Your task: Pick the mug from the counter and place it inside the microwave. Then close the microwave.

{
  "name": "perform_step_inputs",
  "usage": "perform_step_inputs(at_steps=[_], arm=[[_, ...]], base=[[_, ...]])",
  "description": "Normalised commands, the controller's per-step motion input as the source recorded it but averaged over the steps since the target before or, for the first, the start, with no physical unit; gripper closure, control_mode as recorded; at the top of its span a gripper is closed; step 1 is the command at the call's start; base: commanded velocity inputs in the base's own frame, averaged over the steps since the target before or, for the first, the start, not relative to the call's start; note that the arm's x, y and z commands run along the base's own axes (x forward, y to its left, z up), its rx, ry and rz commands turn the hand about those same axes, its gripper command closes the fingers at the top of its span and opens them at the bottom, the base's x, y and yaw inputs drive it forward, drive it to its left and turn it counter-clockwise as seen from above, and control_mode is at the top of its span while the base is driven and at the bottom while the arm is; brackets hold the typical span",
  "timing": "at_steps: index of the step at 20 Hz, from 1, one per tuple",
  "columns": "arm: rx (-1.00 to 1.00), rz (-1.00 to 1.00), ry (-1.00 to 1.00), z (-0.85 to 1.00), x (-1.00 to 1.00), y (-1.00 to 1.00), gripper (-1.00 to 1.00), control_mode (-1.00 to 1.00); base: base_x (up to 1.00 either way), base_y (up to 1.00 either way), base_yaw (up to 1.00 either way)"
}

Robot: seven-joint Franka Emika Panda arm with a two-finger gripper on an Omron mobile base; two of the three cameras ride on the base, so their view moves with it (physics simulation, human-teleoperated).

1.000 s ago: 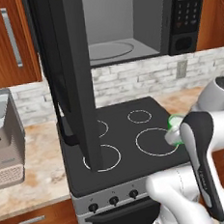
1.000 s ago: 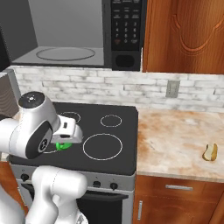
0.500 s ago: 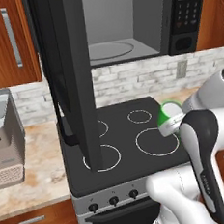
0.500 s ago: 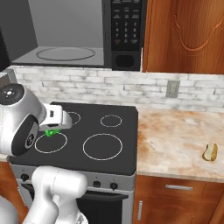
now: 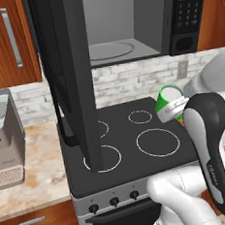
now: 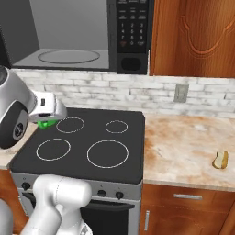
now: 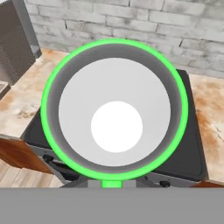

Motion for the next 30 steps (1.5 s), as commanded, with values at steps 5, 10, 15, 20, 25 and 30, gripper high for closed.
perform_step_inputs(at_steps=[5,10,15,20,25,30], arm=[[0.02,0.00,0.00,0.48,-0.21,0.00,1.00,-1.00],[0.03,0.00,-0.02,0.27,-0.09,0.00,1.00,-1.00],[0.00,0.01,-0.05,0.01,0.00,0.00,1.00,-1.00],[0.00,0.03,-0.23,0.24,-0.01,0.02,1.00,-1.00],[0.02,0.00,-0.19,0.32,0.00,0.08,1.00,-1.00],[0.03,0.00,-0.02,0.21,0.08,0.01,1.00,-1.00]], base=[[0.00,0.00,0.00],[0.00,0.00,0.00],[0.00,0.00,0.00],[0.00,0.00,0.00],[0.00,0.00,0.00],[0.00,0.00,0.00]])
